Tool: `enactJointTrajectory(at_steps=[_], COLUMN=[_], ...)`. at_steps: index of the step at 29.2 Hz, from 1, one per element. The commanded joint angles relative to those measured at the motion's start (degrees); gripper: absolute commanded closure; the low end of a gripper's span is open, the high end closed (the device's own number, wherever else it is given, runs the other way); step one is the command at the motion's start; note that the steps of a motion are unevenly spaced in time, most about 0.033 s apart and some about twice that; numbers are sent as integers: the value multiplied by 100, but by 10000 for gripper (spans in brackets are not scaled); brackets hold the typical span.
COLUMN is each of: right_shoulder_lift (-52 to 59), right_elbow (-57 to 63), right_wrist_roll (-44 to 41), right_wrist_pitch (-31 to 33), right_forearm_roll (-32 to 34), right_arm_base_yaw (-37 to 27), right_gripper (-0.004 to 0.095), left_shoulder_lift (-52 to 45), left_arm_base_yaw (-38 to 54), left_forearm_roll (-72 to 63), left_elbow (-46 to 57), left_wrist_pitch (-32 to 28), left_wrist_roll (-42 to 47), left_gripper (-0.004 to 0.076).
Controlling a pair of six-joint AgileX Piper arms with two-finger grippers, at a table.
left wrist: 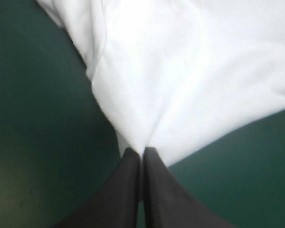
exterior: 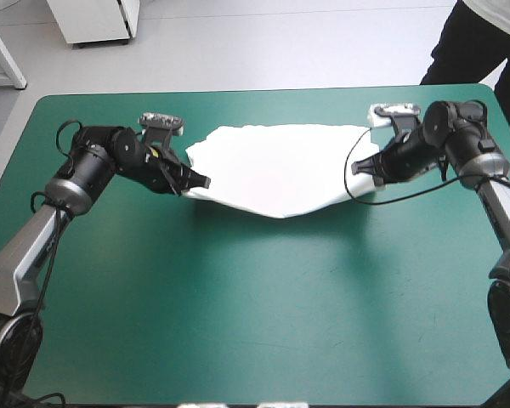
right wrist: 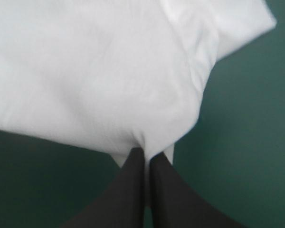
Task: Fold the cloth
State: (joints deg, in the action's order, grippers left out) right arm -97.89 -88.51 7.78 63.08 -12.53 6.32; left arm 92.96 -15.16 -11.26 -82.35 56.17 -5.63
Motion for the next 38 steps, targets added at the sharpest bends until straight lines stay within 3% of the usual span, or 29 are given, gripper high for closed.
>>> enactJointTrajectory(at_steps=[1, 9, 19, 22, 30, 33, 38], right_shoulder_lift=[594, 1125, 1340, 1340, 1586, 1825, 2039], right_elbow=[773, 2354, 2990, 2981, 2763, 2319, 1358], right_wrist_roll=[122, 167, 167, 273, 199, -177, -1188], right_wrist_pitch=[-40, -23, -24, 44, 286, 365, 153], right_forearm_roll=[-65, -48, -22, -43, -7, 559, 2143], right_arm_base_yaw=[65, 438, 462, 462, 462, 462, 462], right_gripper=[925, 925, 907, 809, 404, 390, 389], left_shoulder_lift=[-670, -1430, -1644, -1644, -1738, -1957, -2382], left_arm_base_yaw=[-5, -5, -5, -5, -5, -5, -5], left_forearm_roll=[-168, -472, -595, -595, -266, -253, -446], left_elbow=[631, 2194, 2798, 2798, 2748, 2431, 1022], left_wrist_pitch=[-104, 49, 213, 407, 1153, 1421, 1612], left_wrist_roll=[-14, -148, -280, -357, -331, -315, -254], left_gripper=[734, 734, 731, 679, 412, 370, 370])
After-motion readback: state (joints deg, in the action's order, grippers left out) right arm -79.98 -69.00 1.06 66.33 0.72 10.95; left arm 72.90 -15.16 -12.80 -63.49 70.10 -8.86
